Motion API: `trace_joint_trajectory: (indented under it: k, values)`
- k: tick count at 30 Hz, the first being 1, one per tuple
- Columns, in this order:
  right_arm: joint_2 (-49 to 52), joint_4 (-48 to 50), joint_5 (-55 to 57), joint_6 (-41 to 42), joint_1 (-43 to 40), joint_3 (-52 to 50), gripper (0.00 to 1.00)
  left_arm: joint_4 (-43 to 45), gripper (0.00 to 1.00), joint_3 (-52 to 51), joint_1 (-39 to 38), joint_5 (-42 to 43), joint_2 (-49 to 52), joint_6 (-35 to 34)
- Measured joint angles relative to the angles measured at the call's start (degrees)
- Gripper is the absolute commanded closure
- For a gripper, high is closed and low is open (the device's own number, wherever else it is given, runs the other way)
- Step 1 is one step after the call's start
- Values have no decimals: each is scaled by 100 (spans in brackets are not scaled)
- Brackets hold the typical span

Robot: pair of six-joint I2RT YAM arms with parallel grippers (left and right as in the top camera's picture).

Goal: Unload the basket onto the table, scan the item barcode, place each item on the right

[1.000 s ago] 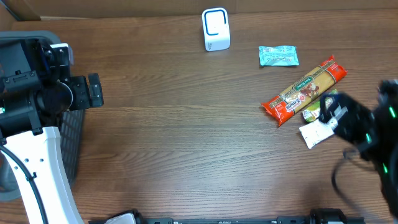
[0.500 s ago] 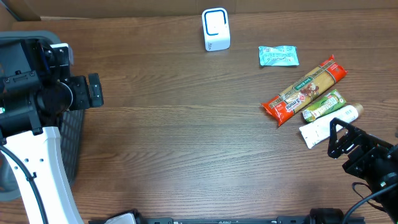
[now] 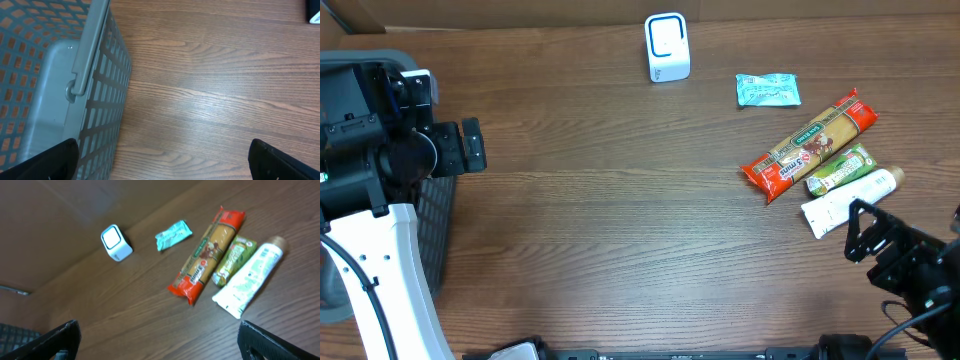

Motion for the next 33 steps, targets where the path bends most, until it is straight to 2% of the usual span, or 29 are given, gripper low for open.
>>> trace_joint_trajectory:
  k: [13, 26, 33]
  values:
    - [-1464, 2645, 782, -22, 208, -1825, 0, 0, 1, 0, 0, 0, 0, 0]
    - [-2461, 6022, 1115, -17, 555, -4638, 0, -2, 1, 0, 0, 0, 0, 0]
    - [-3425, 7197, 1130, 9, 612, -5947, 0, 0, 1, 0, 0, 0, 0, -2]
